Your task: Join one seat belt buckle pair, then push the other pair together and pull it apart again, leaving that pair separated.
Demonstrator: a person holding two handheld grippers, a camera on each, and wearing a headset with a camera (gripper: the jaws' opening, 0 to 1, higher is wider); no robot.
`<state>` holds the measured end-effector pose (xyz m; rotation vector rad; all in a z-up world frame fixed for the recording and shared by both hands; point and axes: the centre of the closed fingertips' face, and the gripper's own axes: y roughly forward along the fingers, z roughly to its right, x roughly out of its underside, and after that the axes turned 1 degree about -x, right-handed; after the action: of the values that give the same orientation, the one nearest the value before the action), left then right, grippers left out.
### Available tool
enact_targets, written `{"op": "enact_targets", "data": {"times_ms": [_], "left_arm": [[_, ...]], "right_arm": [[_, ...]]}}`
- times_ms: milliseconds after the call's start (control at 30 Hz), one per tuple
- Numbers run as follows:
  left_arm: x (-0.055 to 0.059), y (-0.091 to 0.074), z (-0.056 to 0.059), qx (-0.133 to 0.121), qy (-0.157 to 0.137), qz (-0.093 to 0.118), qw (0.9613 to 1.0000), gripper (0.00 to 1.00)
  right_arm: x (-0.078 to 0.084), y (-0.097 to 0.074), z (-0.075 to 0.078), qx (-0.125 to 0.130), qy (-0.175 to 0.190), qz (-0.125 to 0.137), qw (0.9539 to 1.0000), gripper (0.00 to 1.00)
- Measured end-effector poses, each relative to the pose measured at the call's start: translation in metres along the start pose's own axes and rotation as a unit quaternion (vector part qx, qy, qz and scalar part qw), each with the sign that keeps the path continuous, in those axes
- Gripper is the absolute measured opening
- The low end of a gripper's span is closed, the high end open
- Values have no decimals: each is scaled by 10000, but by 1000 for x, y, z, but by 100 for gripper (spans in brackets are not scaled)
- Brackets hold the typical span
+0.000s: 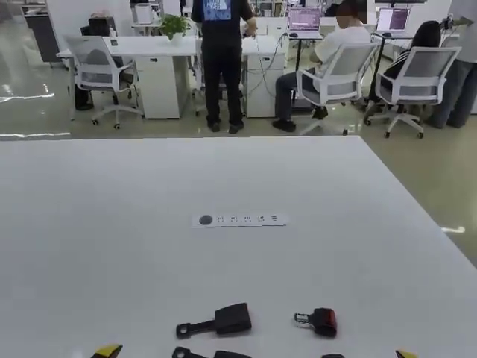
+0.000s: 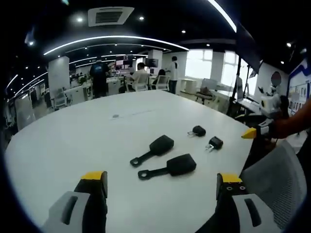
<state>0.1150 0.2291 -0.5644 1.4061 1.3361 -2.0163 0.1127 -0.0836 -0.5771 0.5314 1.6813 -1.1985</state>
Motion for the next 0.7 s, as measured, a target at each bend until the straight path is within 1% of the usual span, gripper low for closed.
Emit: {"op": "enact_targets", "data": {"times_ms": [400, 700], "left_arm": [[-1, 2, 3, 12, -15, 18, 10000, 95], [-3, 7, 4, 51, -24, 25, 10000, 95]], "right_arm": [[2, -1, 1, 3, 18, -13, 10000, 99], [1, 3, 1, -8, 15, -18, 10000, 99]]}}
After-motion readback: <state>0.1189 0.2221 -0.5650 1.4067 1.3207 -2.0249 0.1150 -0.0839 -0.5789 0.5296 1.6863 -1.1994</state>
